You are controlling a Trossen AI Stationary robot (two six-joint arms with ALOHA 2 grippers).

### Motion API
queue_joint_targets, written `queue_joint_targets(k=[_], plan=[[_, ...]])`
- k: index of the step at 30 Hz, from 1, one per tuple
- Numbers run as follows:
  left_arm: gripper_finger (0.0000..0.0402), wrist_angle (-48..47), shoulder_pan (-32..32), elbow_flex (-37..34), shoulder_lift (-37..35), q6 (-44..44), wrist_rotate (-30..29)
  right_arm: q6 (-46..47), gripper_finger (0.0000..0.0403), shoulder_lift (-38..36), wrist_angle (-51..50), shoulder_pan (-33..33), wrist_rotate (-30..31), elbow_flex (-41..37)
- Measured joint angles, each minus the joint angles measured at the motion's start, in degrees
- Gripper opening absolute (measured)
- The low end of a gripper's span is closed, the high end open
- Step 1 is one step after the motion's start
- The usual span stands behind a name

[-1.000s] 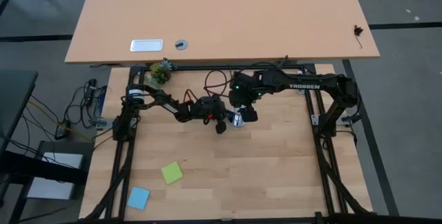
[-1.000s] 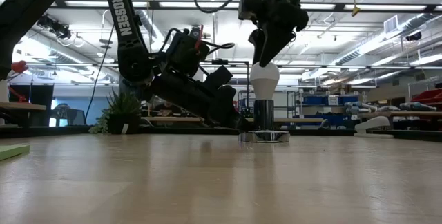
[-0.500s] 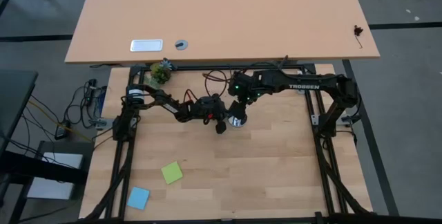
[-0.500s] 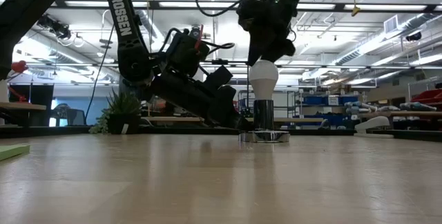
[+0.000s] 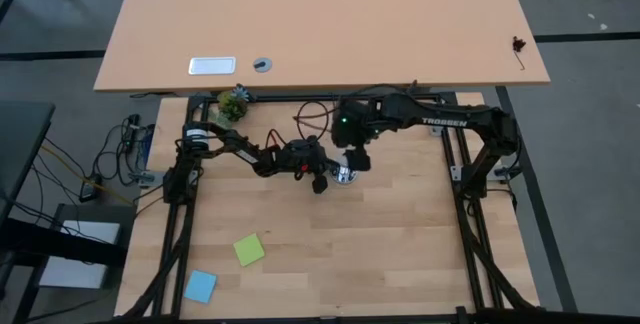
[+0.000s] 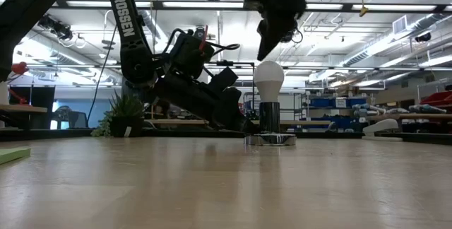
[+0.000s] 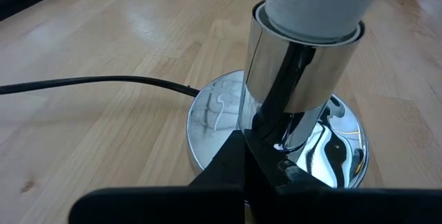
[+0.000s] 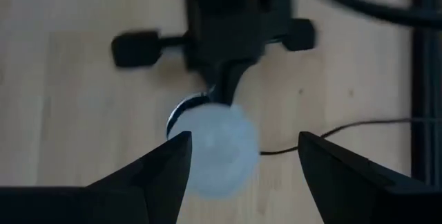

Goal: Screw lightbulb
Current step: Insert the lightbulb into the lamp

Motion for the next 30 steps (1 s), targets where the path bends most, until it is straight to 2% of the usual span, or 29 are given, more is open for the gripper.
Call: queue_joint_targets(k=[5, 16, 18, 20, 25, 27, 30], plan=[[0.0, 0.0, 0.0, 0.0, 0.0, 0.0, 0.0, -6.1, 0.027, 0.0, 0.8, 0.0, -1.0, -2.6], [0.0, 0.0, 0.0, 0.0, 0.0, 0.0, 0.0, -3.9, 0.0258, -0.1, 3.7, 0.6, -2.9, -6.0], [0.0, 0.0, 0.0, 0.0, 0.0, 0.0, 0.0, -0.3, 0.025, -0.1, 3.9, 0.7, -2.7, -6.0], [0.0, 0.0, 0.0, 0.0, 0.0, 0.0, 0.0, 7.0, 0.0242, -0.1, 4.1, 0.7, -2.4, -6.0], [0.0, 0.0, 0.0, 0.0, 0.0, 0.0, 0.0, 34.8, 0.0232, -0.1, 4.0, 0.5, -1.4, -6.0], [0.0, 0.0, 0.0, 0.0, 0.0, 0.0, 0.0, 38.3, 0.0233, -0.1, 4.2, 0.6, -1.4, -6.0], [0.0, 0.0, 0.0, 0.0, 0.0, 0.0, 0.0, 38.2, 0.0239, 0.0, 5.8, 0.8, -1.5, -6.1]])
